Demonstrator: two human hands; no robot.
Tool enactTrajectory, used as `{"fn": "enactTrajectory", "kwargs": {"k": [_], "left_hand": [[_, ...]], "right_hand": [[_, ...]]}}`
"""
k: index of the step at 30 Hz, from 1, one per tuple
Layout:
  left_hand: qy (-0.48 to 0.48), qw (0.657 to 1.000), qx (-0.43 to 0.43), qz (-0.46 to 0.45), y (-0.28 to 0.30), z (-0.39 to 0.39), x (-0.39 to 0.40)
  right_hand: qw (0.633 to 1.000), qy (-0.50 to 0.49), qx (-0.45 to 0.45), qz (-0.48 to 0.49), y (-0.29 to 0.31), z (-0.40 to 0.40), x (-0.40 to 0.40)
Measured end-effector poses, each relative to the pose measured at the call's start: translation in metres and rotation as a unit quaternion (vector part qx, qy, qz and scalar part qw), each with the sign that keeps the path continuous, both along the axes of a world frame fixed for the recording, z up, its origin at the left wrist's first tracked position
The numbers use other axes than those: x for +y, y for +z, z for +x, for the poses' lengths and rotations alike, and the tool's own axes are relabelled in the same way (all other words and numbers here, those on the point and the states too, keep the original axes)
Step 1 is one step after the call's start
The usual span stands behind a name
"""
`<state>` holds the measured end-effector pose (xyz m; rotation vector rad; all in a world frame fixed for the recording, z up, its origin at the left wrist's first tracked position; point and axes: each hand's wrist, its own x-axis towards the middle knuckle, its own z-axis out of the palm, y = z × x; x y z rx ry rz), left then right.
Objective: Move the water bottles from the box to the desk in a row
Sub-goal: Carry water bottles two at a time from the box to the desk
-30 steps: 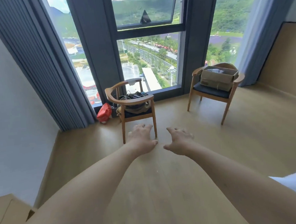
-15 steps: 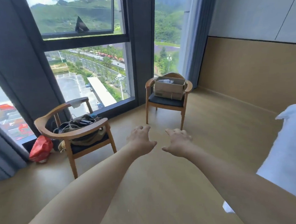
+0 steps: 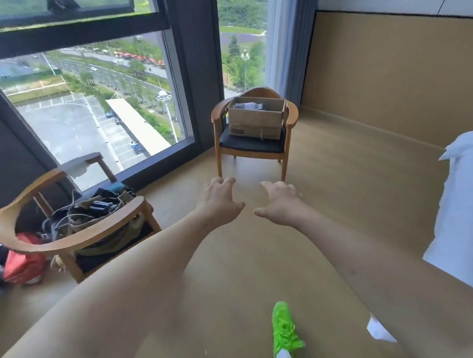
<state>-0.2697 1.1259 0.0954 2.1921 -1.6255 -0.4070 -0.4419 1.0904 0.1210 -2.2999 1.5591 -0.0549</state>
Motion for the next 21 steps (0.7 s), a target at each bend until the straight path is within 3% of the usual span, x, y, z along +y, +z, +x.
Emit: {"fn": "enactTrajectory", "kwargs": {"k": [8,13,21], "left_hand": [[0.011,0.998,-0.057,0.008,0.003,0.023,-0.177],[0.031,0.999,-0.038,-0.011,0.022,0.025,-0.287],[0.008,0.999,-0.017,0.039,0.005,0.026,-0.409]], "right_hand": [[1.0,0.007,-0.023,-0.005,-0.006,0.018,-0.183],[0.999,0.011,-0.051,0.006,0.005,0.023,-0.291],[0.998,-0.01,-0.049,0.047,-0.014,0.038,-0.415]]}}
